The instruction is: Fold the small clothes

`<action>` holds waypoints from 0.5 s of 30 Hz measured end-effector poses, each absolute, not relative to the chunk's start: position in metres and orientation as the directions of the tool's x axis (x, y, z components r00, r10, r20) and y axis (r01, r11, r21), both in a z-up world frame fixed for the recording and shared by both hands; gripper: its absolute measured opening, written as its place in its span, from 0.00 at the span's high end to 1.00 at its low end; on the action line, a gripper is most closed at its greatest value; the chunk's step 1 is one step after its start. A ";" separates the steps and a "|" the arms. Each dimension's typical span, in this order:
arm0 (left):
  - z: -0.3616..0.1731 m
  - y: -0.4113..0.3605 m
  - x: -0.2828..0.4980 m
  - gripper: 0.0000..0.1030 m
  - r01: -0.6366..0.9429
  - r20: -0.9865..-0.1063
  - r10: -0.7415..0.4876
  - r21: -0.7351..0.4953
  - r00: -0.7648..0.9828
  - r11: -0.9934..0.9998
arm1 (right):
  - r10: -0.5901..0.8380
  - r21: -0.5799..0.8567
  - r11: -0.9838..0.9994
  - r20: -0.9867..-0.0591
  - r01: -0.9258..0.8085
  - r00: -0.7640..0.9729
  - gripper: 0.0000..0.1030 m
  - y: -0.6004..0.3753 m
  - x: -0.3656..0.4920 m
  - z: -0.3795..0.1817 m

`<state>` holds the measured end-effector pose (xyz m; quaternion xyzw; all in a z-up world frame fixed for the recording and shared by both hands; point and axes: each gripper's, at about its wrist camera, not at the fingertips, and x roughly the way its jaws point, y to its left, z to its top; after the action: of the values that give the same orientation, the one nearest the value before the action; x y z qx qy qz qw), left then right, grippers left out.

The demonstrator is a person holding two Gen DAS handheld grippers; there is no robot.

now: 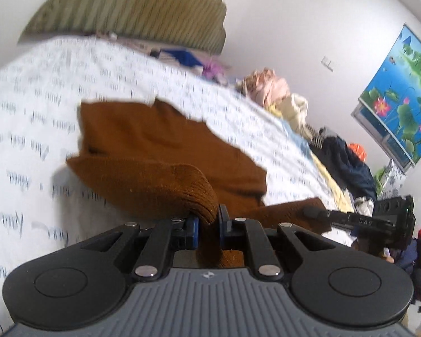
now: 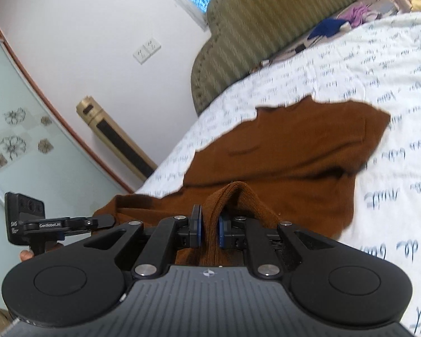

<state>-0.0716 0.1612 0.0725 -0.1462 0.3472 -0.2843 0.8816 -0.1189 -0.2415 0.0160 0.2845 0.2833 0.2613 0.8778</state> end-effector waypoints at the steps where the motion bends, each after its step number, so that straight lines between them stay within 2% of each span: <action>1: 0.077 0.160 -0.070 0.88 0.403 -0.518 -0.602 -0.452 0.608 0.796 | 0.612 0.651 0.701 -0.340 -0.292 0.714 0.84 -0.243 -0.116 0.018; 9: 0.098 0.155 -0.054 0.88 0.417 -0.442 -0.603 -0.451 0.664 0.790 | 0.539 0.701 0.679 -0.274 -0.218 0.796 0.84 -0.263 -0.099 0.026; 15: 0.100 0.142 -0.030 0.88 0.407 -0.447 -0.576 -0.421 0.684 0.810 | 0.496 0.687 0.700 -0.269 -0.197 0.826 0.84 -0.265 -0.087 0.030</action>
<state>-0.0298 0.1415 0.0998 -0.1454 0.2903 -0.2714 0.9061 -0.0868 -0.2650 0.0302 0.3355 0.2229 0.1937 0.8946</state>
